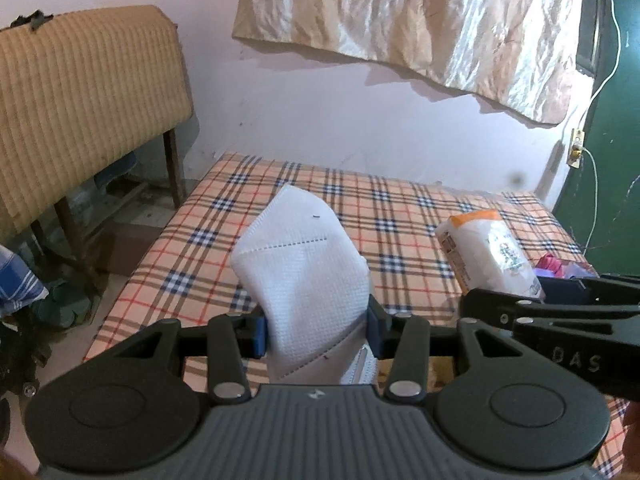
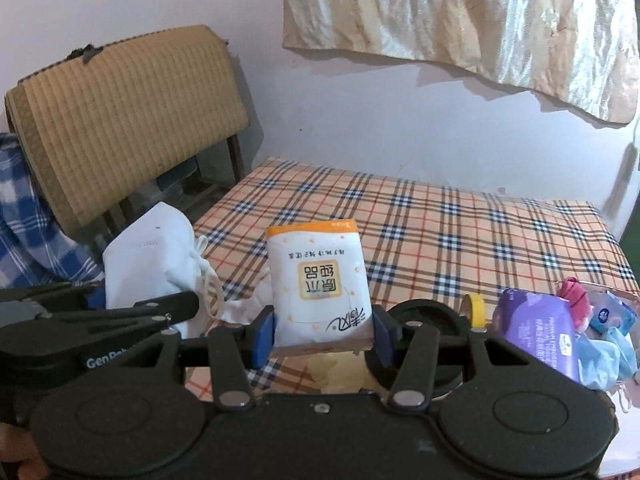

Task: Organize soft objects
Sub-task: 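Carry the white face mask and tissue pack in both grippers to the white box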

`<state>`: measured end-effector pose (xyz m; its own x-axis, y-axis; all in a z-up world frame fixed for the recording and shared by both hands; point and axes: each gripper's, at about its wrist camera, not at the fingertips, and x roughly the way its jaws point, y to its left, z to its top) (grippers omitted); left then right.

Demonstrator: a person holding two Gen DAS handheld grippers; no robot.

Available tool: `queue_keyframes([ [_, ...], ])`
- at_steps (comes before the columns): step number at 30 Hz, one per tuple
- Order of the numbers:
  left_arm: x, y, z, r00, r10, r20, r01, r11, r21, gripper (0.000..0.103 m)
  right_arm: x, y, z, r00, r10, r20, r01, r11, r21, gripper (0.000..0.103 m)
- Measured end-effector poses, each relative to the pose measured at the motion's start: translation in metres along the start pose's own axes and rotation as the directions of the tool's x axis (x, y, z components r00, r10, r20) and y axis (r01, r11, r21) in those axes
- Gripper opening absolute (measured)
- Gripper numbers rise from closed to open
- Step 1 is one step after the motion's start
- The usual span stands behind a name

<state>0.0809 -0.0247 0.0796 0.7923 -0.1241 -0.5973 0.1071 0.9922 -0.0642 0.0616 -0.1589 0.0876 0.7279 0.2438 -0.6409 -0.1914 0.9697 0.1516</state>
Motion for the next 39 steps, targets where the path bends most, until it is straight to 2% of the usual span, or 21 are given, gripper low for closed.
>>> queue_keyframes([
  [16,-0.006,-0.031,0.006,0.998,-0.063,0.013,0.063,0.998,0.015,0.047,-0.026,-0.038,0.0,0.998,-0.051,0.028,0.05,0.998,0.047,0.06],
  [39,-0.004,-0.067,0.01,0.995,-0.101,0.006,0.1,0.993,0.065,0.047,-0.038,-0.077,-0.005,0.994,-0.1,0.039,0.096,0.991,0.095,0.06],
])
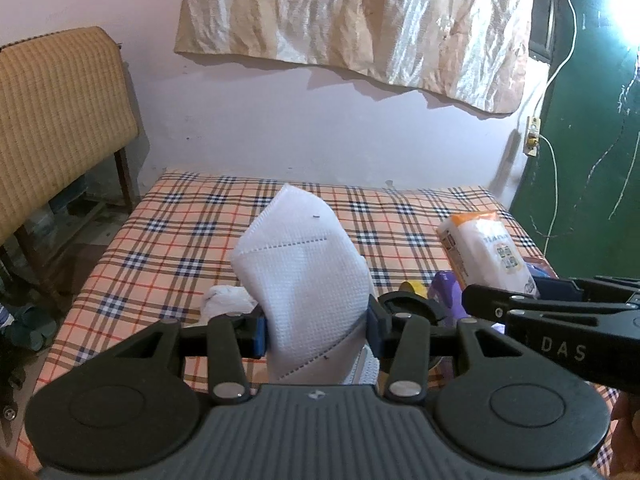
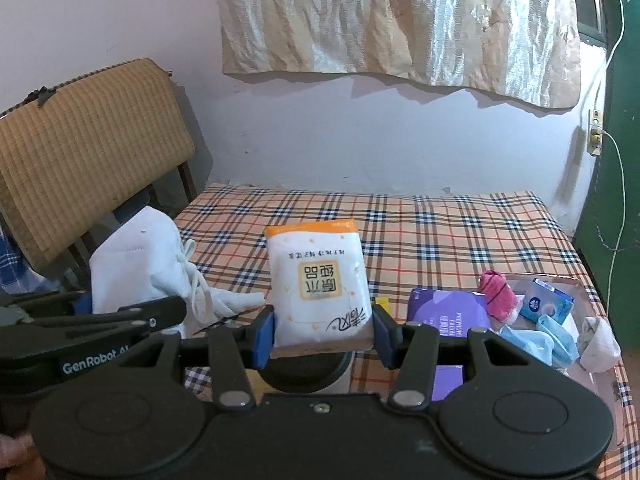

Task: Organize soft objects
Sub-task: 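Carry the white face mask and tissue pack in both grippers to the white box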

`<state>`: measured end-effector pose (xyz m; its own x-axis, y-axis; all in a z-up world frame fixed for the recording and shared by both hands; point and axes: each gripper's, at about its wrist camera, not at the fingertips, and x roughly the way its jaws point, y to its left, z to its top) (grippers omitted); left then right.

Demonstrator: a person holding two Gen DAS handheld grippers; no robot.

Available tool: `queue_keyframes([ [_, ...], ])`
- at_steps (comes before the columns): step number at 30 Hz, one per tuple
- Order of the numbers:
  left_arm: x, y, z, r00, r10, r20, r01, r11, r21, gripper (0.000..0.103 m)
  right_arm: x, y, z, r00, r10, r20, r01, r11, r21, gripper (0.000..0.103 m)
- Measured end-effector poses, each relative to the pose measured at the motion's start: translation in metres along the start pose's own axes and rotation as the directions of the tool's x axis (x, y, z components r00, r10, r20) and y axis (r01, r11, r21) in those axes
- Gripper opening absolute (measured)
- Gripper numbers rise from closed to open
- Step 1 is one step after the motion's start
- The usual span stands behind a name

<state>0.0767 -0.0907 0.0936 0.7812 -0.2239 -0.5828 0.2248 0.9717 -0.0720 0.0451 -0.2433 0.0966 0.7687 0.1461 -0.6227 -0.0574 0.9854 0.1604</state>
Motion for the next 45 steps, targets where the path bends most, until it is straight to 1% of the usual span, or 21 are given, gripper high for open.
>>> queue_keyframes([
  [10,0.004,-0.015,0.0,1.0,-0.024,-0.004,0.025,1.0,0.019,0.047,-0.002,-0.017,-0.002,1.0,-0.016,-0.005,0.017,1.0,0.017,0.06],
  [29,0.01,-0.034,-0.002,0.999,-0.049,-0.015,0.049,0.998,0.04,0.047,-0.005,-0.042,-0.005,0.999,-0.044,-0.01,0.045,0.998,0.041,0.06],
  [45,0.015,-0.048,-0.003,0.997,-0.075,-0.021,0.076,0.995,0.064,0.047,-0.011,-0.056,-0.006,0.998,-0.065,-0.01,0.065,0.996,0.06,0.06],
])
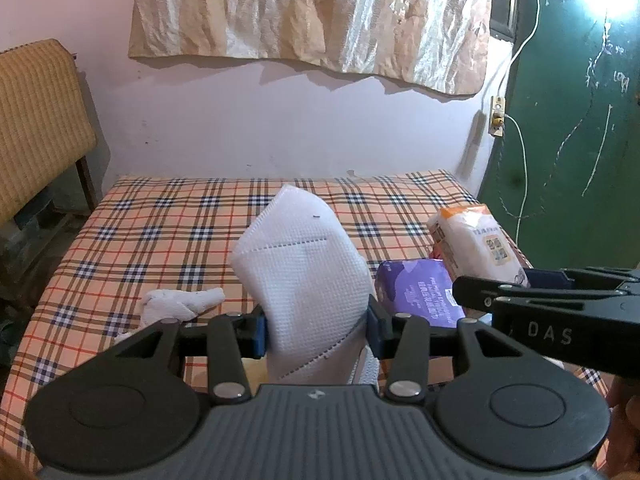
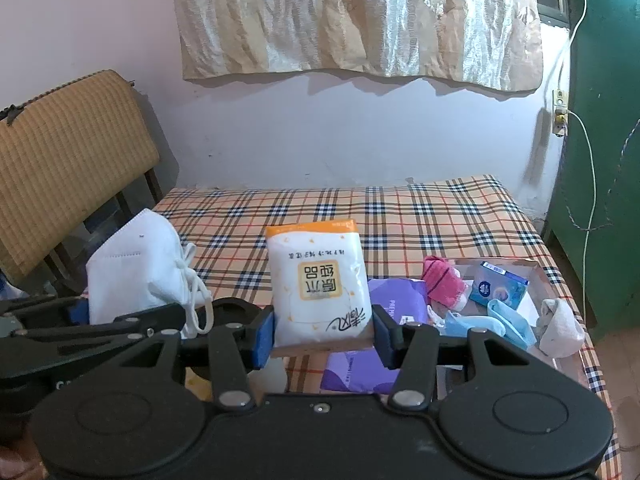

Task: Organize soft objects
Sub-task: 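Carry the white face mask and tissue pack in both grippers to the white box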

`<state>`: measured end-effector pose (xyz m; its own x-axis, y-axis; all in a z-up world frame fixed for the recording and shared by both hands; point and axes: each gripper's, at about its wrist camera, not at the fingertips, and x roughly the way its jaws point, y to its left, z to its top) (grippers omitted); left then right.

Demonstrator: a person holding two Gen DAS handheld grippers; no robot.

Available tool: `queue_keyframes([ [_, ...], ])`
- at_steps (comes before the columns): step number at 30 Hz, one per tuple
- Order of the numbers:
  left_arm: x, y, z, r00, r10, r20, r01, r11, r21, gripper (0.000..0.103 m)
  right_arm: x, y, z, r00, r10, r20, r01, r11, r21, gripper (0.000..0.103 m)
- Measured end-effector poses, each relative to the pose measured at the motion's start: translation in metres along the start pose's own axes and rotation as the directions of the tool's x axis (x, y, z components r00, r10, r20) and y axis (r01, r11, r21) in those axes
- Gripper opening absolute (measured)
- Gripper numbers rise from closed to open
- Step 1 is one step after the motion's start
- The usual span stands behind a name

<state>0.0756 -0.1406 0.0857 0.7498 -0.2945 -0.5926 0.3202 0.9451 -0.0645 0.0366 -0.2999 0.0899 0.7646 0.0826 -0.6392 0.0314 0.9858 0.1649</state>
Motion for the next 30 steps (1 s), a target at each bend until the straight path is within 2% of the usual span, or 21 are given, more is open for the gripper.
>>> queue_keyframes([
  [30,0.02,-0.039,0.003,0.997,-0.067,-0.024,0.068,0.996,0.049,0.047,0.001,-0.035,0.0,0.998,-0.064,-0.003,0.064,0.997,0.042,0.06],
])
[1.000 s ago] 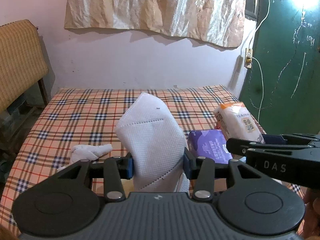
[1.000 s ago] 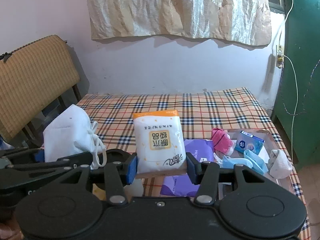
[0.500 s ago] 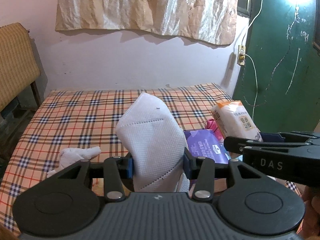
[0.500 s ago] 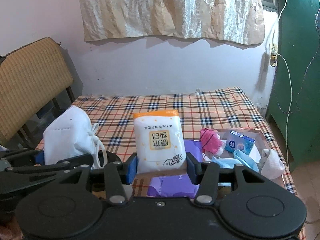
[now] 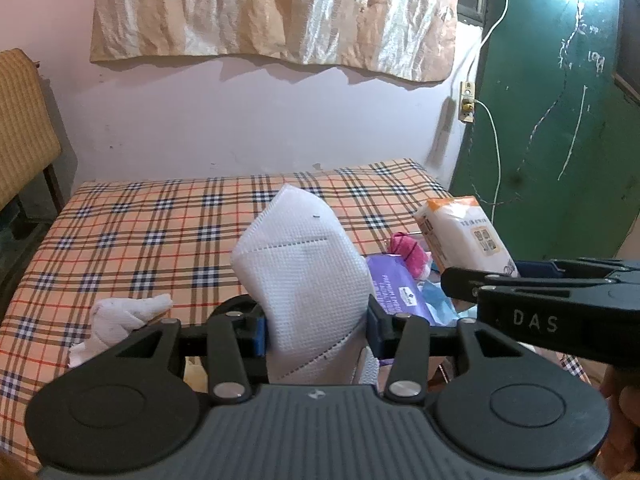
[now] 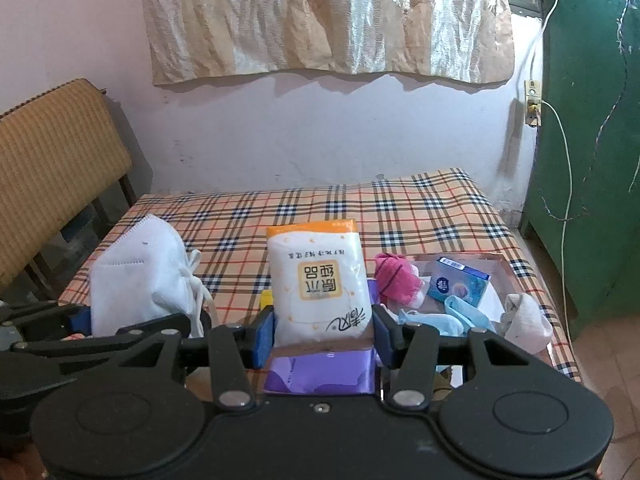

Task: Organize soft objects
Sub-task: 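Carry the white face mask and tissue pack in both grippers to the white box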

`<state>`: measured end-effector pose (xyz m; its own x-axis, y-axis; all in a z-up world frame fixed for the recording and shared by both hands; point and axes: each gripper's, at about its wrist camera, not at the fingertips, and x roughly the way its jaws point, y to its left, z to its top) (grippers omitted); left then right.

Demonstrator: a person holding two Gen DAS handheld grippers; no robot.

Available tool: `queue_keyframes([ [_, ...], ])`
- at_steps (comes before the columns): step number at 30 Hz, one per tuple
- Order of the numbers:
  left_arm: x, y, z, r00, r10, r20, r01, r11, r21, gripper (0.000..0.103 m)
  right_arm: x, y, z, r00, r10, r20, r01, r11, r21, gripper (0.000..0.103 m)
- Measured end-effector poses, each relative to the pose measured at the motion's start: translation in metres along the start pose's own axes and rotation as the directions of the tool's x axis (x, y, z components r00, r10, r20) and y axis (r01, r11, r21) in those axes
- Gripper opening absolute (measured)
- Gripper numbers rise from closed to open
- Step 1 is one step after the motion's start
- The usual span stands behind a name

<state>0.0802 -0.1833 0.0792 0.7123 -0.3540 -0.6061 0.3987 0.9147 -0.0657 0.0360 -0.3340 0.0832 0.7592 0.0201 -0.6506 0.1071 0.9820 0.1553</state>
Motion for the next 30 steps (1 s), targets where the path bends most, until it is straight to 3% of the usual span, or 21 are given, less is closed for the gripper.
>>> queue_keyframes([
  [30,0.019,-0.035,0.0,0.997,-0.071,-0.028,0.072,0.997,0.034,0.047,0.002,-0.035,-0.003,0.998,-0.052,-0.016,0.053,0.998,0.038,0.06],
])
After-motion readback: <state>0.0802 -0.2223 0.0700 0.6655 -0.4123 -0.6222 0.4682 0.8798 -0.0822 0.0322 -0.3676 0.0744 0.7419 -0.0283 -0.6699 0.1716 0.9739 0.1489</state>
